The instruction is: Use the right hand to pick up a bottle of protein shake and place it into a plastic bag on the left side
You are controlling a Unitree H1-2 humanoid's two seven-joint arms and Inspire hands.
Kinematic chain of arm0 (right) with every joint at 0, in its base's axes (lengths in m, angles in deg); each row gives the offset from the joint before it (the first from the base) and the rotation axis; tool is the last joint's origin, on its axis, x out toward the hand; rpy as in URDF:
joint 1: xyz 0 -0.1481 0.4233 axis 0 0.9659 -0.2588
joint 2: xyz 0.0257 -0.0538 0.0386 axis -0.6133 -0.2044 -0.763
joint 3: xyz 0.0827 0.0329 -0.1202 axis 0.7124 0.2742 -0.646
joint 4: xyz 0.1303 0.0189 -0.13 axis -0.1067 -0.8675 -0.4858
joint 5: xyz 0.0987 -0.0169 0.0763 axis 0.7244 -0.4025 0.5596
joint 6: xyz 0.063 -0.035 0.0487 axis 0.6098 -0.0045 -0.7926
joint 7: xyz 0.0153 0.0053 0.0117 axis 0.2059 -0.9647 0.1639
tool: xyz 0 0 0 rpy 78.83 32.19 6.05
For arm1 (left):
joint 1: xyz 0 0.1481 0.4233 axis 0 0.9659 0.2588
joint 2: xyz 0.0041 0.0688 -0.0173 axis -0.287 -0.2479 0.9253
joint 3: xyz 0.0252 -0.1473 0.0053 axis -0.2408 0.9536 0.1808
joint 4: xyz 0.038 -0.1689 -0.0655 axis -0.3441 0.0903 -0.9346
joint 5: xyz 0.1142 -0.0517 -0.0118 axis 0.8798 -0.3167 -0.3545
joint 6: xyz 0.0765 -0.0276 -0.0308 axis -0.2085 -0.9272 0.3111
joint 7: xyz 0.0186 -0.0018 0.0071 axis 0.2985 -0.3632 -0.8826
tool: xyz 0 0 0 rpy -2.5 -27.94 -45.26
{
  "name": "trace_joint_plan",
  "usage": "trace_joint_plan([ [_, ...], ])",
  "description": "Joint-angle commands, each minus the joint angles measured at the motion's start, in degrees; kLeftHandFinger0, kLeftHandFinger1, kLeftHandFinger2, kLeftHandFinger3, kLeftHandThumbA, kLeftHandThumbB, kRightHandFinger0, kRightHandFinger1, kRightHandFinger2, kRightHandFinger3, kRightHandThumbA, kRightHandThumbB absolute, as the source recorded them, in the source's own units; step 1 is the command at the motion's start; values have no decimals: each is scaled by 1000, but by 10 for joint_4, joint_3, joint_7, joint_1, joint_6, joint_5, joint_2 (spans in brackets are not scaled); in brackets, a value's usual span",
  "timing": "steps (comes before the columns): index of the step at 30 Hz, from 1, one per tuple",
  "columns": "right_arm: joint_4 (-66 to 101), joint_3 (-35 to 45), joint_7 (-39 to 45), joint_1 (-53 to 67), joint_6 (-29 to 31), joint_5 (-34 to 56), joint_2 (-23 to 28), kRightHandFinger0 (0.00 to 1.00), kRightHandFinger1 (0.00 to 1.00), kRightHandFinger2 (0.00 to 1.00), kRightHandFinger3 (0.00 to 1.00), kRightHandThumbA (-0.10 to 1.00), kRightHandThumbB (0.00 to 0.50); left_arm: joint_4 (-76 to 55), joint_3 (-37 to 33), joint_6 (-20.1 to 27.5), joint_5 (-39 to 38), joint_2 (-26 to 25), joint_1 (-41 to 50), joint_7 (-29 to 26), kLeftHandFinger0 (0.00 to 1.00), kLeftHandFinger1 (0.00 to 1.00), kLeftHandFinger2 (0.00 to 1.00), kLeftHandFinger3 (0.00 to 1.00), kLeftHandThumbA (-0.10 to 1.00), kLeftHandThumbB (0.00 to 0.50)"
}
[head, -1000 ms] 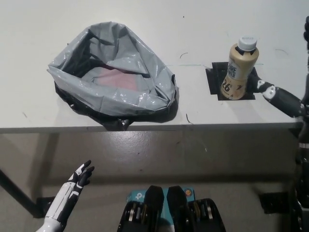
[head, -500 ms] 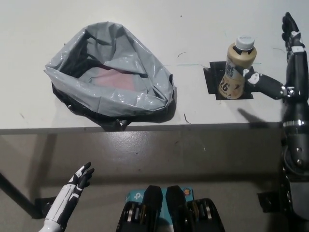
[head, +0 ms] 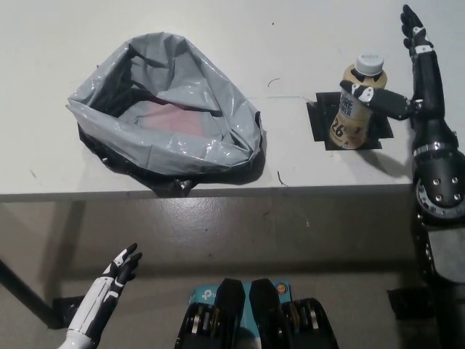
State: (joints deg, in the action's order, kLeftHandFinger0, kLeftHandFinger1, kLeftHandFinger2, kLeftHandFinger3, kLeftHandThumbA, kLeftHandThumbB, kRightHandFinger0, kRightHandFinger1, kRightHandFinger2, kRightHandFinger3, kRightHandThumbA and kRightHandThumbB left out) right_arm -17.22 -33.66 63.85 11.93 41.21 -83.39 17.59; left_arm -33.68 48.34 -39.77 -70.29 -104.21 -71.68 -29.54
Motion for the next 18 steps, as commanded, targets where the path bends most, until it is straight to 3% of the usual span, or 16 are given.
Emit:
trace_joint_plan([
  [1, -27, -10, 4, -60, -6, -3, 19, 1000, 1000, 1000, 1000, 980, 474, -23, 1, 23, 6, -7, -4, 8, 1000, 1000, 1000, 1000, 1000, 328],
  [6, -80, -12, 4, -92, 2, 8, 29, 1000, 1000, 1000, 1000, 951, 500, -28, -1, 19, 12, -8, -6, 8, 1000, 1000, 1000, 1000, 1000, 347],
  [11, -110, -22, 6, -114, -6, 4, 31, 1000, 1000, 1000, 1000, 1000, 500, -29, 1, 18, 4, -6, -7, 9, 1000, 1000, 1000, 1000, 1000, 359],
  [18, -145, -31, 7, -132, -28, 10, 20, 1000, 1000, 1000, 1000, 962, 492, -31, 1, 18, -3, -6, -8, 14, 1000, 1000, 1000, 1000, 1000, 349],
])
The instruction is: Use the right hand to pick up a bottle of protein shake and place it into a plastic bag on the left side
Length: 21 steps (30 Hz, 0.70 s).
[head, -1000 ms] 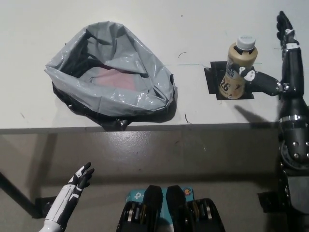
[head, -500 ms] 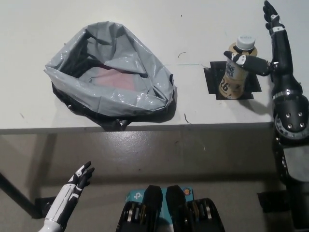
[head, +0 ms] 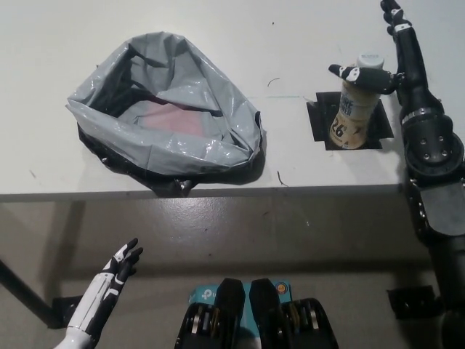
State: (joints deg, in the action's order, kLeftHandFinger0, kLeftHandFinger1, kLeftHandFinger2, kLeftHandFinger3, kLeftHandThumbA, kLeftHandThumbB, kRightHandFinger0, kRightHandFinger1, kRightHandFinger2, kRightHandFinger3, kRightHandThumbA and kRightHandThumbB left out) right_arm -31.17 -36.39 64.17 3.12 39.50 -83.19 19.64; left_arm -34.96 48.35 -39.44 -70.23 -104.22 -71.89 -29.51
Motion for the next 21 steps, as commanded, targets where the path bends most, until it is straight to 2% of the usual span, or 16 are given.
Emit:
trace_joint_plan([
  [1, -11, -3, 4, -45, -7, 11, -1, 1000, 1000, 1000, 1000, 962, 493, -19, 1, 14, -4, -7, -7, 14, 1000, 1000, 1000, 1000, 1000, 350],
  [2, -21, -1, 5, -46, 3, 18, -3, 1000, 1000, 1000, 1000, 940, 492, -20, 1, 13, -3, -7, -7, 14, 1000, 1000, 1000, 1000, 1000, 372],
  [5, -56, 4, 17, -49, 30, 36, -4, 1000, 1000, 1000, 1000, 929, 473, -22, 1, 13, -1, -9, -10, 14, 1000, 1000, 1000, 1000, 1000, 363],
  [7, -76, 6, 24, -50, 37, 45, -6, 1000, 1000, 1000, 1000, 940, 497, -21, 1, 15, 4, -11, -12, 14, 1000, 1000, 1000, 1000, 1000, 374],
  [10, -86, 8, 31, -44, 26, 55, -11, 1000, 1000, 1000, 1000, 955, 500, -21, 2, 14, 3, -11, -13, 14, 1000, 1000, 1000, 1000, 1000, 378],
  [11, -93, 11, 35, -40, 27, 63, -15, 1000, 1000, 1000, 1000, 930, 500, -21, 3, 15, 2, -10, -13, 14, 1000, 1000, 1000, 1000, 1000, 379],
  [16, -152, 11, 29, -37, 57, 68, -22, 1000, 1000, 1000, 1000, 946, 500, -19, 6, 20, 2, -12, -15, 16, 1000, 1000, 1000, 1000, 1000, 379],
  [21, -213, 35, 48, -41, 87, 106, -29, 1000, 1000, 1000, 1000, 807, 500, -21, 8, 19, 6, -13, -16, 15, 1000, 1000, 1000, 1000, 1000, 379],
])
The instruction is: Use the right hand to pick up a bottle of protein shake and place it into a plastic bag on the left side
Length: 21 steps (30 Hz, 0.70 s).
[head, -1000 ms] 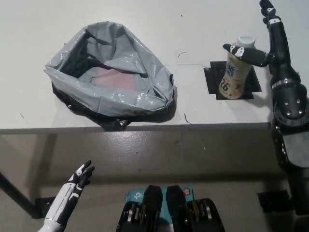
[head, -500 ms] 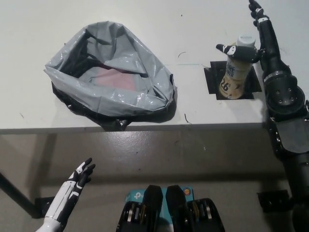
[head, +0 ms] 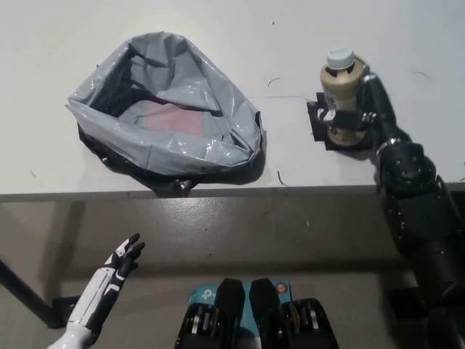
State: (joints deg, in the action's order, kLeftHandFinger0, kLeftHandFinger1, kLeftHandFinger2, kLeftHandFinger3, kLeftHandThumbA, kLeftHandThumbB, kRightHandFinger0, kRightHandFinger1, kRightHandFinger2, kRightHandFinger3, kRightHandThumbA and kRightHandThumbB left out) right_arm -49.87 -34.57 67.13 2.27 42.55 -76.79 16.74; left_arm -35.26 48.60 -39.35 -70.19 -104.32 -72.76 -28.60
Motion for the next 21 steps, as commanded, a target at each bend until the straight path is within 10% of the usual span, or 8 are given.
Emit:
trace_joint_plan([
  [1, -32, 29, -10, -36, 58, 45, -4, 1000, 1000, 1000, 1000, 607, 500, -14, 5, 21, 3, -12, -11, 7, 1000, 1000, 1000, 1000, 1000, 369],
  [2, -32, 33, -41, -40, 48, 37, -7, 873, 897, 1000, 1000, 600, 500, -13, 5, 22, 4, -12, -13, 7, 1000, 1000, 1000, 1000, 1000, 367],
  [3, -34, 52, -56, -47, 37, 52, -12, 315, 416, 638, 882, 399, 459, -13, 5, 21, 6, -13, -15, 7, 1000, 1000, 1000, 1000, 1000, 360],
  [4, -39, 55, -95, -52, 50, 36, -13, 100, 109, 315, 460, 215, 363, -14, 5, 18, 8, -13, -17, 7, 1000, 1000, 1000, 1000, 1000, 359],
  [6, -45, 58, -119, -59, 64, 28, -14, 0, 151, 467, 324, -7, 259, -13, 6, 17, 8, -14, -20, 7, 1000, 1000, 1000, 1000, 1000, 357],
  [11, -18, 55, -134, -59, 83, 20, -14, 41, 318, 621, 485, -26, 222, -10, 7, 12, -1, -15, -26, 13, 1000, 1000, 1000, 1000, 1000, 331],
  [15, 8, 46, -159, -54, 79, 7, -15, 14, 296, 596, 484, -56, 203, -7, 7, 18, -2, -14, -26, 13, 1000, 1000, 1000, 1000, 1000, 318],
  [21, 150, 7, -151, -49, 55, -32, -30, 19, 335, 700, 752, -100, 148, -5, 7, 13, -6, -16, -34, 19, 1000, 1000, 1000, 1000, 1000, 318],
])
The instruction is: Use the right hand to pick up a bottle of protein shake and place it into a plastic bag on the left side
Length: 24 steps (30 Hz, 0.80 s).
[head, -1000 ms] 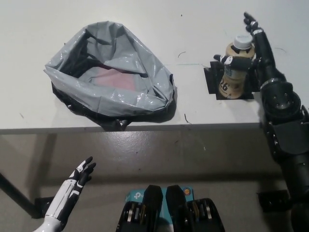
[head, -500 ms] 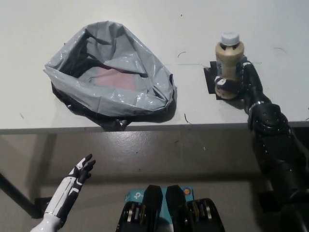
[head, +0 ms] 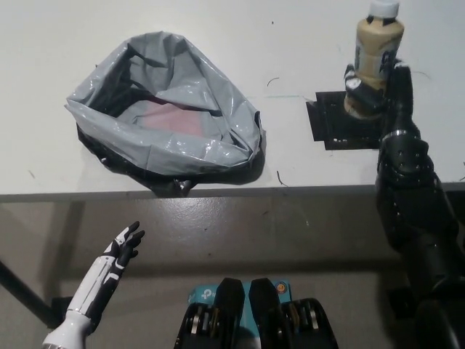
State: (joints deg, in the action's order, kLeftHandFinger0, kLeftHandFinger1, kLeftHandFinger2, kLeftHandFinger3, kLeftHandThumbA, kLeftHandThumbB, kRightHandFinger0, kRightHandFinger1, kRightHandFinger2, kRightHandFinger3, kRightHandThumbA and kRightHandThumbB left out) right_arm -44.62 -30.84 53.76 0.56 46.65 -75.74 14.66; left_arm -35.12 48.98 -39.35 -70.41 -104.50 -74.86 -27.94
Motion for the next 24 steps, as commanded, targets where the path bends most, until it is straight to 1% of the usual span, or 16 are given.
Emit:
trace_joint_plan([
  [1, 114, -36, -11, -33, 9, -43, -11, 5, 317, 679, 748, -100, 144, -7, 3, 13, -3, -15, -13, 13, 1000, 1000, 1000, 1000, 1000, 318],
  [2, 157, -53, -1, -36, -8, -54, -17, 11, 353, 722, 781, -100, 142, -7, 2, 14, 5, -15, -13, 12, 1000, 1000, 1000, 1000, 1000, 323],
  [3, 183, -64, 4, -39, -24, -64, -22, 32, 413, 795, 821, -100, 136, -7, 1, 13, 7, -15, -14, 11, 1000, 1000, 1000, 1000, 1000, 328],
  [4, 221, -90, 18, -44, -38, -83, -27, 31, 431, 815, 822, -100, 122, -7, 1, 10, 8, -14, -13, 11, 1000, 1000, 1000, 1000, 1000, 334],
  [5, 237, -106, 33, -50, -50, -86, -33, 27, 442, 822, 827, -100, 123, -6, 0, 12, 9, -14, -12, 10, 1000, 1000, 1000, 1000, 1000, 336],
  [6, 242, -128, 46, -57, -39, -99, -35, 10, 448, 849, 885, -100, 108, -4, 0, 16, 6, -14, -12, 13, 1000, 1000, 1000, 1000, 1000, 328],
  [7, 242, -145, 53, -63, -35, -109, -37, 20, 462, 855, 897, -100, 113, -3, 0, 18, 5, -15, -12, 14, 1000, 1000, 1000, 1000, 1000, 331],
  [9, 238, -179, 63, -78, -45, -125, -44, 1, 421, 787, 810, -100, 110, 1, -1, 26, 8, -16, -13, 14, 1000, 1000, 1000, 1000, 1000, 327],
  [11, 213, -219, 67, -101, -39, -150, -54, 0, 343, 731, 788, -100, 114, 1, -2, 26, 10, -18, -13, 15, 1000, 1000, 1000, 1000, 1000, 342],
  [13, 170, -250, 53, -124, -32, -177, -64, 0, 330, 749, 853, -100, 138, -2, -1, 23, 6, -18, -12, 19, 1000, 1000, 1000, 1000, 1000, 352],
  [14, 158, -259, 51, -130, -35, -180, -66, 0, 339, 762, 867, -100, 131, -3, -1, 22, 5, -17, -11, 20, 1000, 1000, 1000, 1000, 1000, 353],
  [17, 42, -299, 54, -185, -32, -200, -85, 0, 367, 808, 905, -100, 152, -3, -3, 26, 7, -18, -9, 21, 1000, 1000, 1000, 1000, 1000, 355],
  [19, 3, -311, 47, -204, -28, -206, -90, 0, 379, 831, 915, -100, 154, -5, -3, 27, 7, -19, -9, 22, 1000, 1000, 1000, 1000, 1000, 355],
  [21, -76, -326, 22, -239, 2, -215, -103, 0, 359, 815, 883, -100, 161, -8, -4, 29, 14, -20, -12, 21, 1000, 1000, 1000, 1000, 1000, 345],
  [22, -105, -333, 17, -252, 14, -219, -107, 0, 345, 788, 873, -100, 156, -8, -5, 28, 13, -19, -12, 22, 1000, 1000, 1000, 1000, 1000, 352],
  [24, -156, -338, 9, -276, 30, -218, -114, 0, 347, 782, 874, -100, 151, -10, -6, 26, 18, -19, -16, 22, 1000, 1000, 1000, 1000, 1000, 355],
])
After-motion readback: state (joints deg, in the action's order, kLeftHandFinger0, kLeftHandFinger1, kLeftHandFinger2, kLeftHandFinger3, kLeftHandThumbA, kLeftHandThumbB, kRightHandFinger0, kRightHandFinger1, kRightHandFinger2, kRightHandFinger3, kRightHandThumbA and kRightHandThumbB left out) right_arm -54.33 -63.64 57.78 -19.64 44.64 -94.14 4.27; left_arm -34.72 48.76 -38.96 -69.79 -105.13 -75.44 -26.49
